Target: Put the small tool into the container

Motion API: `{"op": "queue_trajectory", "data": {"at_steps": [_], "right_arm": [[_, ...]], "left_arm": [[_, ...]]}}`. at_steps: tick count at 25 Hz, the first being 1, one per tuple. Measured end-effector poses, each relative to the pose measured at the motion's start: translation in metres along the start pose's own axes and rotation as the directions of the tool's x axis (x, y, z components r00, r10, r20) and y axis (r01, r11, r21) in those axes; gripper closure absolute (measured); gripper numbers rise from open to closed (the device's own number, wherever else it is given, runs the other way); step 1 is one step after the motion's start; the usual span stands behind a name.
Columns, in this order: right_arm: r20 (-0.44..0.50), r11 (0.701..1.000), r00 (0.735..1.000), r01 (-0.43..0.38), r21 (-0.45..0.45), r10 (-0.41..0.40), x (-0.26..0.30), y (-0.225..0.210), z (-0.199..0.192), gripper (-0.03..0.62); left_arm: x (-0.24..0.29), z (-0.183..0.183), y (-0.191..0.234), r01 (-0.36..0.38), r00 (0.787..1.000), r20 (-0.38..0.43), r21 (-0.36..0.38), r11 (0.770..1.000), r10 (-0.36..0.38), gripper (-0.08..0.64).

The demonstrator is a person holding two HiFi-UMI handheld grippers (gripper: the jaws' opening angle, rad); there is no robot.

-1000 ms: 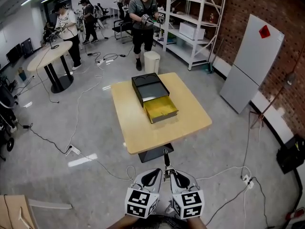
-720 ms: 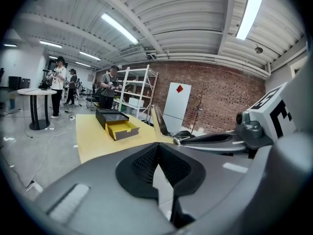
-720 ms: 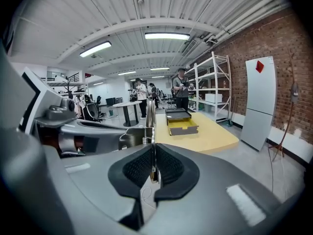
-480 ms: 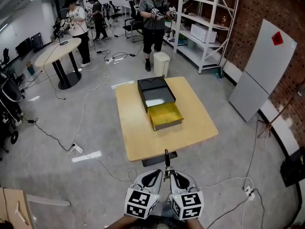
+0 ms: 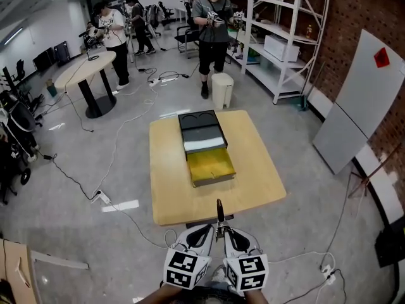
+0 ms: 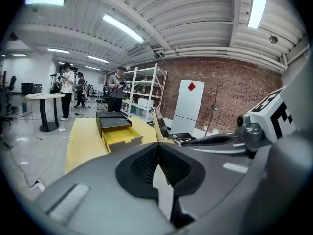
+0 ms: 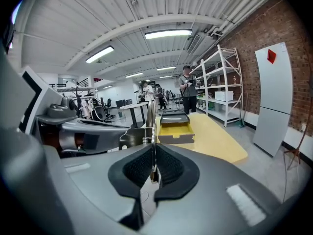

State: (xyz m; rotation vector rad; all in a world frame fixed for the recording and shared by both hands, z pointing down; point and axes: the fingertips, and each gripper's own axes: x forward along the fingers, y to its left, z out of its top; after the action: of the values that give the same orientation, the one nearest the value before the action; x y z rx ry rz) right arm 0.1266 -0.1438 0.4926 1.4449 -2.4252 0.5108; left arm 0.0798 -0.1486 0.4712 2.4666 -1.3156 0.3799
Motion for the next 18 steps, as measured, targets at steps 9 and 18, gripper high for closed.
{"op": "queue_trajectory", "data": {"at_steps": [9, 18], "right_arm": [[0.004, 0.997, 0.997, -0.078, -0.018, 0.078, -0.003, -0.11, 0.02, 0.584], [-0.018, 0.99, 0.991, -0.136, -0.041, 0.135, 0.034, -0.146, 0.038, 0.583]], "left_arm": [[0.086, 0.028, -0.056, -0.086, 0.996, 0.006, 0.004, 0.996, 0.086, 0.545], [0.137, 0.05, -0.039, -0.138, 0.99, 0.01, -0.019, 0.99, 0.139, 0.545]]}}
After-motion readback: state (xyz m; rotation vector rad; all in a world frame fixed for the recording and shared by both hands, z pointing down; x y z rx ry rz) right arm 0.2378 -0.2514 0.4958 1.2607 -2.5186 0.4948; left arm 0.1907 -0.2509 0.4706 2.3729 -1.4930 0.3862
